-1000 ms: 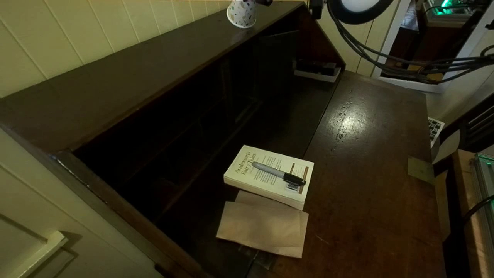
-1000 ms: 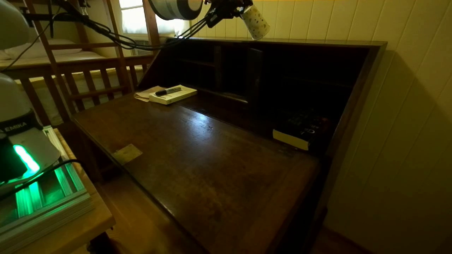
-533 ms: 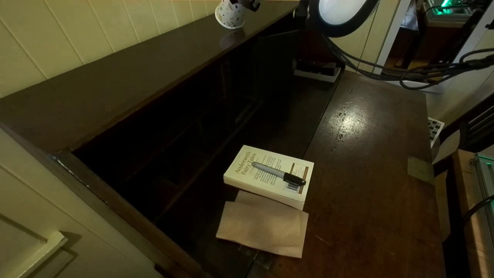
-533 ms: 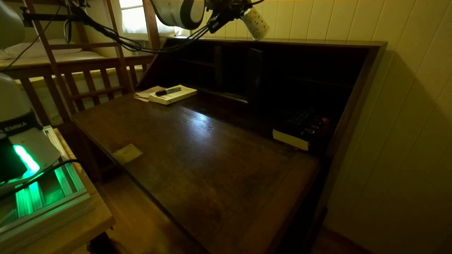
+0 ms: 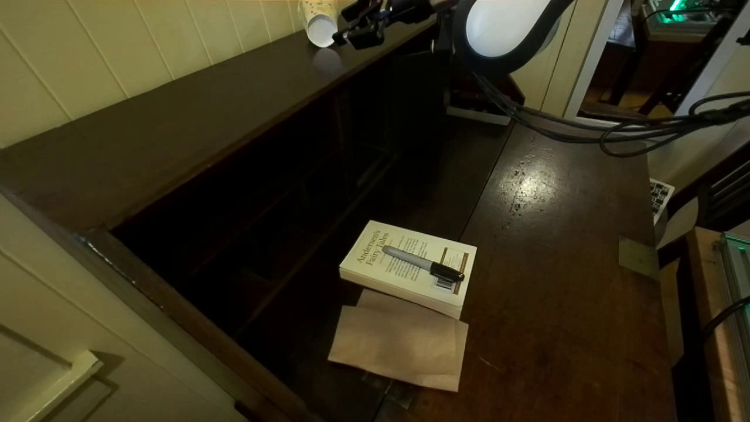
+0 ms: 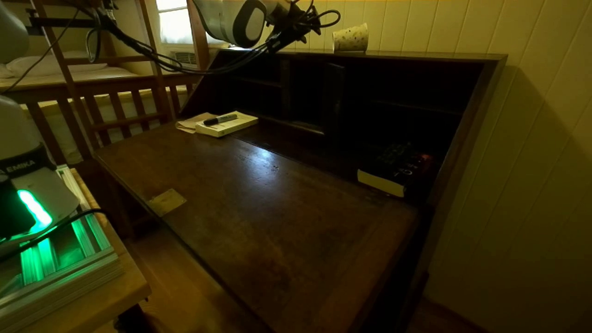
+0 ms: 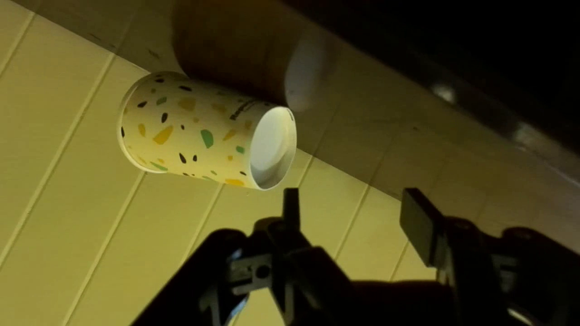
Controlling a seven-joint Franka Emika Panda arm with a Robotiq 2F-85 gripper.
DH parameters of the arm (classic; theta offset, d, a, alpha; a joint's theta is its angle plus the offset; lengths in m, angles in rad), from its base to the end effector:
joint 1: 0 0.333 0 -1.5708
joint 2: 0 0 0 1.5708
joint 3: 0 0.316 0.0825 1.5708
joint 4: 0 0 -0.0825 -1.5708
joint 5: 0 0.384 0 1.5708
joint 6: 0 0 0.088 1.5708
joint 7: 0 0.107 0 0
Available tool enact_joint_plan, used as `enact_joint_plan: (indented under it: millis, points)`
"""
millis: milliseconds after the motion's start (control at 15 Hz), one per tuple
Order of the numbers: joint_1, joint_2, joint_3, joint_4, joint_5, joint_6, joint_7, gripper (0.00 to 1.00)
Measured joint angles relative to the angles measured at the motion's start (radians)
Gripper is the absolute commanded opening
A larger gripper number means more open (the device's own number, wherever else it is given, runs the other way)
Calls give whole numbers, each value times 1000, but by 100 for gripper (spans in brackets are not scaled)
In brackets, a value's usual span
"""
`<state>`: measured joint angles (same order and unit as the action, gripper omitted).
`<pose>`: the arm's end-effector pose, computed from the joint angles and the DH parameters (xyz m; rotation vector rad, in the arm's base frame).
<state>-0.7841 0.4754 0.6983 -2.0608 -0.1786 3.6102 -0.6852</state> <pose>0.6295 -0.0877 0.4001 2.3073 0.6580 1.6260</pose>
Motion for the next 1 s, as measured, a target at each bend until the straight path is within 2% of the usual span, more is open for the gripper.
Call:
enact_joint_plan:
  millis: [67, 467, 800, 1000]
  points:
    - [-1, -2, 5, 0, 0, -13, 13, 99]
    - [-50, -46, 62, 1, 0, -128, 113, 100]
    - [-208, -69, 214, 42, 0, -333, 201, 100]
    - [-285, -69, 267, 102, 2, -477, 222, 100]
